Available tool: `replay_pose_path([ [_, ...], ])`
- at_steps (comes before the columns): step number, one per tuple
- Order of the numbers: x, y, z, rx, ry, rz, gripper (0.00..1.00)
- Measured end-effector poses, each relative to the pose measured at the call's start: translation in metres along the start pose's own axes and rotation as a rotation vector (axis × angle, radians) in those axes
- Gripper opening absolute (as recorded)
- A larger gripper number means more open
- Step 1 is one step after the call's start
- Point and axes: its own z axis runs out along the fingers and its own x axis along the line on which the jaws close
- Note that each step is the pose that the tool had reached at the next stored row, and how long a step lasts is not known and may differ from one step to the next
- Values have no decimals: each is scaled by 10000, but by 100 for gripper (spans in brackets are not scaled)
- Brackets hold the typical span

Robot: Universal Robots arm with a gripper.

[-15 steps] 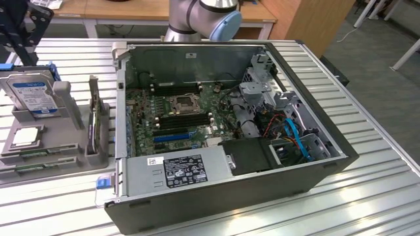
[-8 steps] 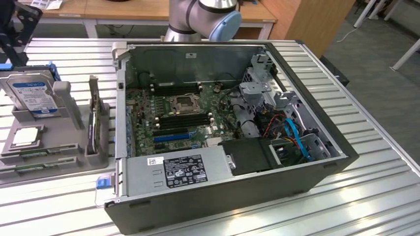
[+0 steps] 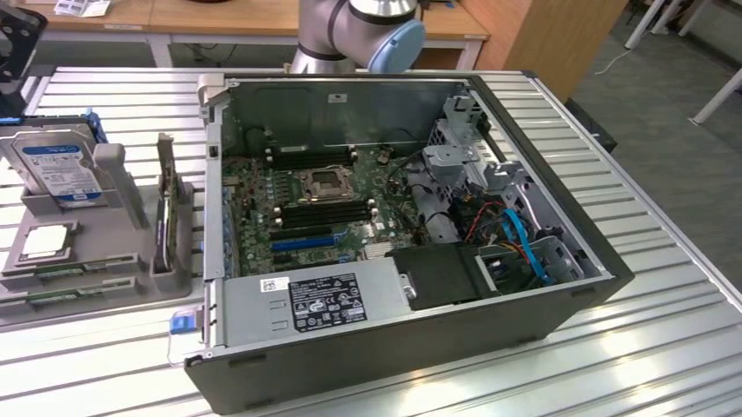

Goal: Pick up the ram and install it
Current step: 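Reach for the ram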

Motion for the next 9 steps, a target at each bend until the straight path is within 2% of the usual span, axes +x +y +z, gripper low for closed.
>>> replay_pose_path([
  [9,14,-12,-1,-1,0,-1,10],
])
